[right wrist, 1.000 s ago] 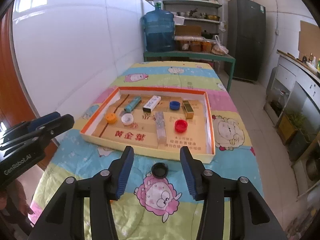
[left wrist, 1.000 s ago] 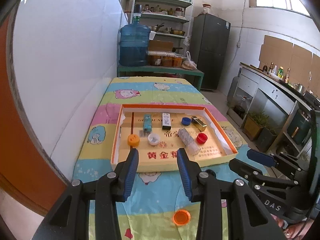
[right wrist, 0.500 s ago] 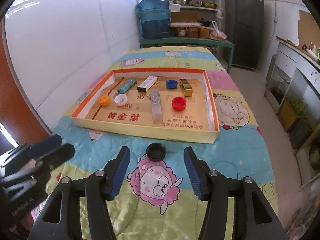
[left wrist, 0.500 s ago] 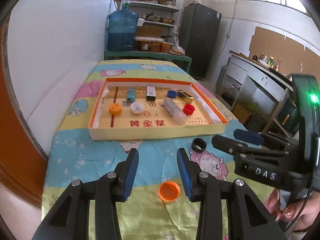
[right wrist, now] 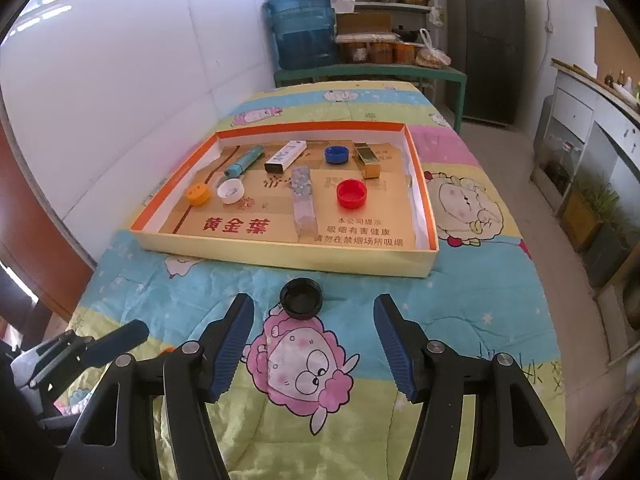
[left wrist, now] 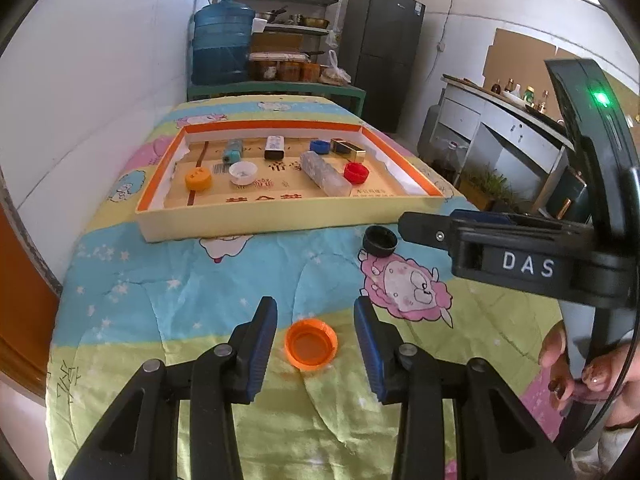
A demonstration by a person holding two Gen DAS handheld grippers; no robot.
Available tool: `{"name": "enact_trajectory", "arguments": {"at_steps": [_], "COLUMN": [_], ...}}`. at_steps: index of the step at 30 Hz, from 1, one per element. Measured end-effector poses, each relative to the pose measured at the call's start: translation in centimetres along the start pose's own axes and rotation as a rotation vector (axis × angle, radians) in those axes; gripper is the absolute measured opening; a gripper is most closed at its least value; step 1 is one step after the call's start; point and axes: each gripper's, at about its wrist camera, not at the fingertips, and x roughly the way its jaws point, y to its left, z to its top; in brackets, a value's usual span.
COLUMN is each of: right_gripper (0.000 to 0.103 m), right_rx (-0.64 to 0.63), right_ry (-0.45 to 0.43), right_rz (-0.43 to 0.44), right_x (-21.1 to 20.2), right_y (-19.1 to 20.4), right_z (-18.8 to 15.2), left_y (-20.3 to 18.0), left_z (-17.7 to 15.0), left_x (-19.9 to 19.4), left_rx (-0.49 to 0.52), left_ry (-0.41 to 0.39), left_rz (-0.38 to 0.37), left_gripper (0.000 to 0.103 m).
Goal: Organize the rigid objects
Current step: 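Grasp the orange cap with the left tool while the right tool grasps the black cap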
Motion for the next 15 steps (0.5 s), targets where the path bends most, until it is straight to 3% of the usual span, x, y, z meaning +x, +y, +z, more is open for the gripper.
{"name": "enact_trajectory", "arguments": {"at_steps": [15], "right_gripper": [0.064], "right_rx": [-0.004], "right_ry": [0.052], "right_rz": [0.02], "right_x": [2.4], "right_y": [-0.1], "right_z": [-0.1], "left_y": [0.4], "left_z": [-0.2], "left_x": [2.5], "left_rx": [-0.018], "left_ry": [0.116], "left_rz": [0.019], "left_gripper": [0.04]}}
